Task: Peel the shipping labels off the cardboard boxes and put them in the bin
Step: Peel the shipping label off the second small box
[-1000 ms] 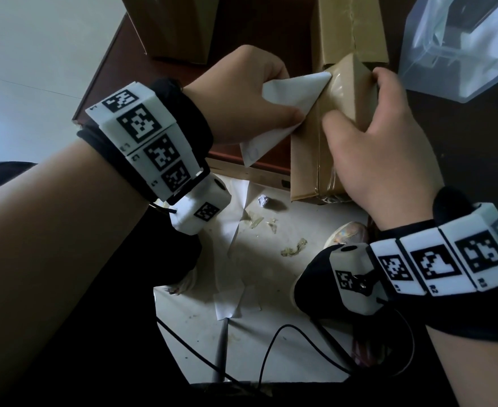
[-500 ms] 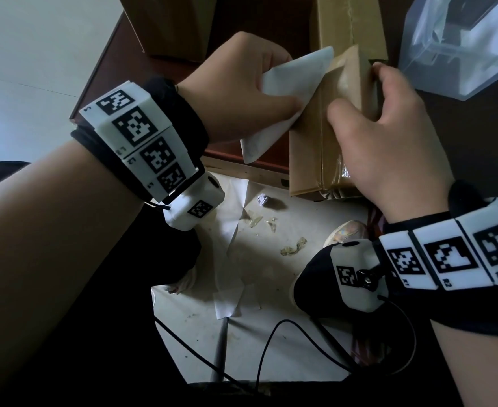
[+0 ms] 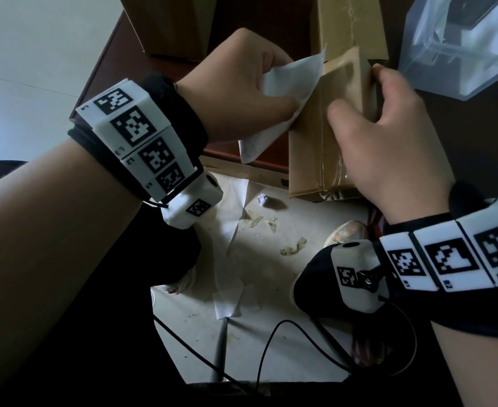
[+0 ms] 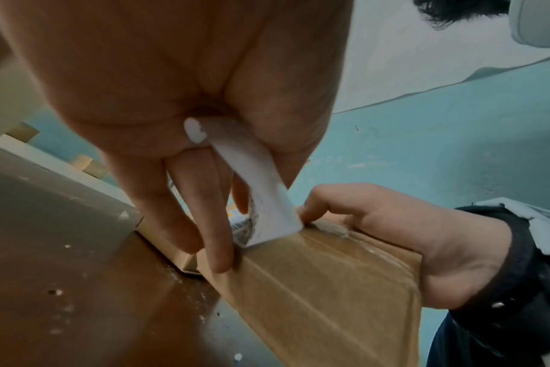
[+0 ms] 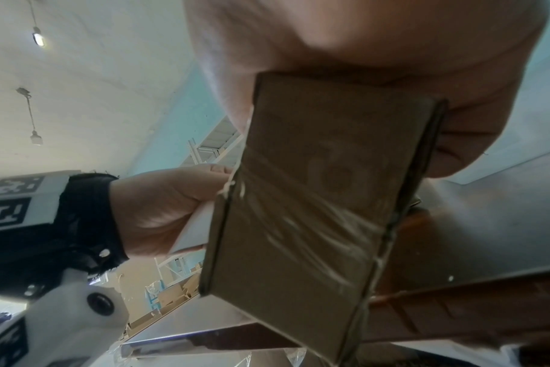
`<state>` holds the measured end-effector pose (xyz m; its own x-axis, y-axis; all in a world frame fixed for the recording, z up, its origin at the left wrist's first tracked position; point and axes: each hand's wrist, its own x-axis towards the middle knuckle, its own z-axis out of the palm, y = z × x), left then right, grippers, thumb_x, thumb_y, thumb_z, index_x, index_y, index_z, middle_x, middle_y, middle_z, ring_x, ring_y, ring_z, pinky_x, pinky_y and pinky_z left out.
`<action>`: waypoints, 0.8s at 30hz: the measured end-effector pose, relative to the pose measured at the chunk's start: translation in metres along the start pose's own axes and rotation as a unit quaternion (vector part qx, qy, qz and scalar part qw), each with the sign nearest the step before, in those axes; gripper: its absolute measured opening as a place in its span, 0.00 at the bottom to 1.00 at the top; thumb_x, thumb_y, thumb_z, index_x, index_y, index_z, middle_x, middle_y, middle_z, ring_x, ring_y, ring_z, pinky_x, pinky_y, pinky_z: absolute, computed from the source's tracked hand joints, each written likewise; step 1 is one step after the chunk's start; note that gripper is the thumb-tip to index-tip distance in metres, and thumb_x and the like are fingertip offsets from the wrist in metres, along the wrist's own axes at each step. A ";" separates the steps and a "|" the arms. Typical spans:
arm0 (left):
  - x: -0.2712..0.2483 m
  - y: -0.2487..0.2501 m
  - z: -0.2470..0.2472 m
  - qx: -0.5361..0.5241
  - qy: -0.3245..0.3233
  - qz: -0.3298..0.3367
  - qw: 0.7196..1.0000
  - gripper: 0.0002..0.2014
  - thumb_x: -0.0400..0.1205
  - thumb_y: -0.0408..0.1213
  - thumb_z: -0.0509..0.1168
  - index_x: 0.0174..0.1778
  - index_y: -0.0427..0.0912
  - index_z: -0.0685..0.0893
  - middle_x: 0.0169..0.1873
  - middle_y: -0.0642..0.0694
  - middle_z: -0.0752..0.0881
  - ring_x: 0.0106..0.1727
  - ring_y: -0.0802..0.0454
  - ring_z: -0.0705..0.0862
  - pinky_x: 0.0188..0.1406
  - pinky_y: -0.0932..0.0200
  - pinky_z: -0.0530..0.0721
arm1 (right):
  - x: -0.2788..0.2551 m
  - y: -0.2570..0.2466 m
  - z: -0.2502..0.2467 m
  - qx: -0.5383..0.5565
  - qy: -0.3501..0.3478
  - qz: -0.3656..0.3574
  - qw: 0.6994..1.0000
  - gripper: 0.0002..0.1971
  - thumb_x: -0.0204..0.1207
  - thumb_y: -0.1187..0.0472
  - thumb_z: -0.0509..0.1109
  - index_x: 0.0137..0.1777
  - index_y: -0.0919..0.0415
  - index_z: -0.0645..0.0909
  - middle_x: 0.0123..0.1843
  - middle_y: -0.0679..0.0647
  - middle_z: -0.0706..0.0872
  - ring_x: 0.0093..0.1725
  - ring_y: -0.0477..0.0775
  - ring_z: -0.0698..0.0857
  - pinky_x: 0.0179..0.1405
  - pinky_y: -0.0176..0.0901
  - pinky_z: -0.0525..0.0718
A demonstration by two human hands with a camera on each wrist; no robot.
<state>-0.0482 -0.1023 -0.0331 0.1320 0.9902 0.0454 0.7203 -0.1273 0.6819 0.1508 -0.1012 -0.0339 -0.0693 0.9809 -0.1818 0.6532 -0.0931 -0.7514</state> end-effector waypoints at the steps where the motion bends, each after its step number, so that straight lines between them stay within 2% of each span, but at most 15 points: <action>1: 0.000 0.000 0.000 0.000 0.000 0.002 1.000 0.12 0.83 0.41 0.70 0.56 0.38 0.91 0.42 0.46 0.90 0.37 0.59 0.88 0.31 0.66 0.84 | 0.000 0.000 0.000 0.000 -0.001 -0.001 1.000 0.32 0.82 0.40 0.66 0.87 0.41 0.69 0.58 0.35 0.84 0.52 0.34 0.83 0.43 0.42 0.80; 5: 0.000 0.000 0.000 0.006 0.000 0.001 1.000 0.12 0.83 0.40 0.70 0.55 0.37 0.91 0.42 0.43 0.91 0.38 0.55 0.88 0.31 0.60 0.85 | -0.001 0.001 0.000 -0.003 -0.004 -0.004 1.000 0.33 0.82 0.40 0.66 0.87 0.42 0.68 0.63 0.37 0.85 0.53 0.37 0.84 0.43 0.42 0.80; 10: 0.000 -0.002 0.000 0.001 -0.006 0.008 1.000 0.12 0.83 0.41 0.69 0.56 0.37 0.91 0.43 0.44 0.91 0.39 0.55 0.88 0.31 0.60 0.86 | -0.001 0.001 0.000 -0.007 -0.008 -0.004 1.000 0.34 0.82 0.39 0.66 0.88 0.42 0.67 0.64 0.37 0.83 0.54 0.38 0.84 0.42 0.43 0.80; 14: 0.000 -0.003 0.000 -0.004 -0.013 0.016 1.000 0.13 0.82 0.41 0.69 0.57 0.39 0.91 0.44 0.47 0.91 0.40 0.59 0.89 0.31 0.69 0.85 | -0.001 0.001 0.000 -0.011 -0.011 -0.004 1.000 0.34 0.82 0.39 0.66 0.88 0.42 0.67 0.65 0.38 0.85 0.56 0.42 0.85 0.42 0.43 0.80; 16: 0.001 -0.004 0.000 -0.002 -0.016 0.020 1.000 0.13 0.82 0.42 0.68 0.57 0.39 0.91 0.45 0.48 0.91 0.41 0.61 0.89 0.32 0.70 0.85 | -0.001 0.001 0.001 -0.012 -0.012 -0.003 1.000 0.34 0.82 0.39 0.66 0.88 0.43 0.67 0.66 0.38 0.85 0.57 0.43 0.85 0.42 0.43 0.80; 22: 0.000 -0.005 0.001 -0.002 -0.015 0.029 0.999 0.12 0.82 0.41 0.68 0.54 0.39 0.91 0.43 0.46 0.91 0.39 0.56 0.89 0.30 0.66 0.85 | -0.001 0.001 0.002 -0.021 -0.011 -0.009 1.000 0.36 0.80 0.37 0.65 0.88 0.44 0.69 0.66 0.40 0.87 0.59 0.47 0.87 0.41 0.43 0.79; 24: 0.000 -0.005 0.002 0.001 -0.016 0.031 0.999 0.12 0.83 0.40 0.68 0.55 0.39 0.91 0.43 0.48 0.90 0.41 0.59 0.88 0.30 0.70 0.83 | 0.000 0.002 0.002 -0.022 -0.009 -0.010 1.000 0.36 0.80 0.37 0.65 0.88 0.43 0.68 0.67 0.40 0.86 0.57 0.46 0.87 0.40 0.42 0.78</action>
<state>-0.0507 -0.1016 -0.0382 0.1978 0.9781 0.0650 0.7114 -0.1888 0.6769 0.1507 -0.1021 -0.0365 -0.0962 0.9793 -0.1781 0.6839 -0.0650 -0.7267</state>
